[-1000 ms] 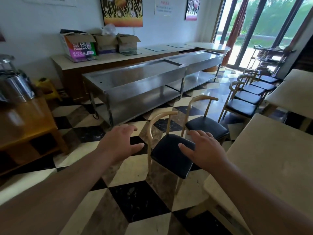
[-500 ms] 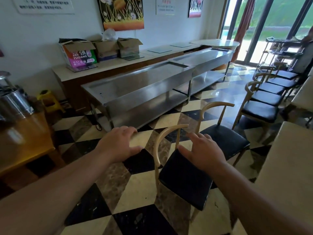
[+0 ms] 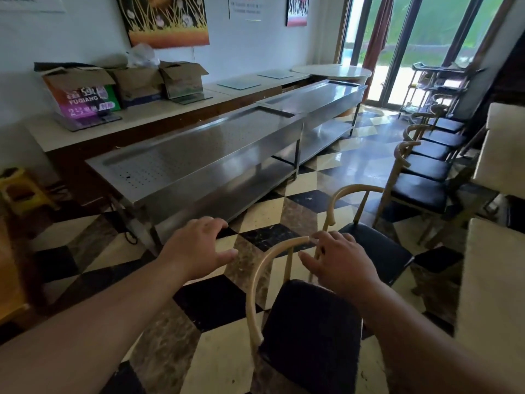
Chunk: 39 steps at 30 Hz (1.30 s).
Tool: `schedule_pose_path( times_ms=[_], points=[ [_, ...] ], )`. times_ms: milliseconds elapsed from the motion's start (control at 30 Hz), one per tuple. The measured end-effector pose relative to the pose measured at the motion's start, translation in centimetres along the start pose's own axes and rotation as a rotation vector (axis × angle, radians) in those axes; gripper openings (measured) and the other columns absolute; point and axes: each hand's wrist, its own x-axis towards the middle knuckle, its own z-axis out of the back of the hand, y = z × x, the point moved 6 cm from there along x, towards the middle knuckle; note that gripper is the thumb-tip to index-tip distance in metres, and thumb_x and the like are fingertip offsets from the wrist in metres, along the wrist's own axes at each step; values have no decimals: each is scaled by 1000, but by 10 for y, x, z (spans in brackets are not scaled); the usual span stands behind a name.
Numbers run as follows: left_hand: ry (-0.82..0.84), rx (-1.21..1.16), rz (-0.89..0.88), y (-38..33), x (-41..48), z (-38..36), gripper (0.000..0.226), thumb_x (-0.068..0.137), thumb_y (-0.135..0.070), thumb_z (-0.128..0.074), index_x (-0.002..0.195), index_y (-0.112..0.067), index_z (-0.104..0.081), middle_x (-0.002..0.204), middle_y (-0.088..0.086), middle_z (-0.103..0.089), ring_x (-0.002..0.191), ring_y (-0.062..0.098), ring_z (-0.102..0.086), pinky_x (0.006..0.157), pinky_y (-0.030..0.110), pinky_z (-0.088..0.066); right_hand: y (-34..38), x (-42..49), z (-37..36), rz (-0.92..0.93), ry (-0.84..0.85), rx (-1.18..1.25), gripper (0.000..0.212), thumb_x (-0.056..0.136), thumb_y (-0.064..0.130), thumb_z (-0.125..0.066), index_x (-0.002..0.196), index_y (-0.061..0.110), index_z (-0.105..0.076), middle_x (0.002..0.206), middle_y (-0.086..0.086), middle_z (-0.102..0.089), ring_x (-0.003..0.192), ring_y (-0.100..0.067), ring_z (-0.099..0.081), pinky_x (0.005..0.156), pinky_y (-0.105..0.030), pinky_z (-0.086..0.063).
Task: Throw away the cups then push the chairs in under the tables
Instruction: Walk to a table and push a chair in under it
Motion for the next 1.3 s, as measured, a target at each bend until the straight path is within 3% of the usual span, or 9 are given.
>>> schedule_pose_path(
  times_ms=[167, 333, 600, 733, 833, 933, 1033, 1167, 1300],
  points=[
    [-2, -27, -101, 57, 70, 6, 74, 87, -73, -64, 144, -29, -50, 143, 0, -56, 130, 22, -49, 101, 44, -48, 30, 56, -1, -49, -67, -41, 85, 85, 94, -24, 133, 32, -57, 127, 0, -66, 123, -29, -57, 98, -50, -51],
    [42, -38, -193, 112, 137, 21, 75, 88, -73, -63, 146, -28, -48, 145, 1, -55, 131, 23, -49, 104, 48, -47, 75, 107, -9, -164, -103, -63, 80, 89, 87, -33, 141, 31, -55, 141, -2, -62, 134, -28, -51, 105, -51, -47],
    [90, -75, -295, 165, 242, 42, 75, 87, -68, -70, 146, -27, -48, 146, 4, -54, 133, 25, -48, 106, 50, -45, 113, 171, -27, -287, -128, -100, 76, 89, 85, -34, 139, 32, -56, 133, 1, -65, 125, -23, -55, 99, -45, -50],
    [146, -80, -355, 166, 293, 19, 77, 88, -69, -68, 149, -29, -45, 151, 4, -51, 137, 26, -46, 109, 51, -45, 105, 204, -42, -347, -113, -76, 63, 92, 76, -44, 132, 30, -61, 122, 3, -66, 111, -17, -59, 89, -37, -52],
    [188, -53, -389, 161, 334, -7, 75, 88, -69, -67, 149, -31, -44, 152, 1, -51, 135, 24, -47, 108, 50, -46, 88, 234, -62, -412, -91, -20, 55, 94, 70, -50, 128, 28, -62, 119, 3, -65, 108, -19, -58, 90, -39, -51],
    [257, 15, -424, 153, 381, -37, 73, 89, -68, -67, 149, -33, -44, 150, -3, -52, 131, 21, -51, 103, 45, -48, 66, 276, -90, -404, 25, -94, 63, 91, 76, -34, 128, 33, -62, 117, 6, -63, 108, -14, -57, 90, -39, -54],
    [362, 84, -426, 147, 434, -62, 65, 89, -69, -68, 143, -36, -52, 136, -8, -61, 115, 14, -58, 91, 38, -53, 36, 321, -113, -449, 93, -78, 67, 90, 79, -26, 120, 32, -64, 108, 8, -67, 92, -9, -60, 83, -37, -56],
    [474, 164, -427, 132, 510, -76, 59, 89, -69, -68, 137, -36, -57, 126, -11, -62, 104, 10, -58, 87, 35, -53, -5, 375, -117, -528, 112, -48, 54, 90, 80, -24, 92, 40, -61, 81, 5, -63, 71, -10, -57, 65, -28, -42],
    [486, 172, -441, 104, 587, -83, 65, 87, -70, -69, 141, -38, -53, 134, -9, -60, 111, 14, -59, 94, 43, -55, -45, 422, -105, -488, 123, -55, 72, 86, 73, -18, 134, 39, -59, 104, 5, -63, 69, -9, -52, 62, -29, -41]
  ],
)
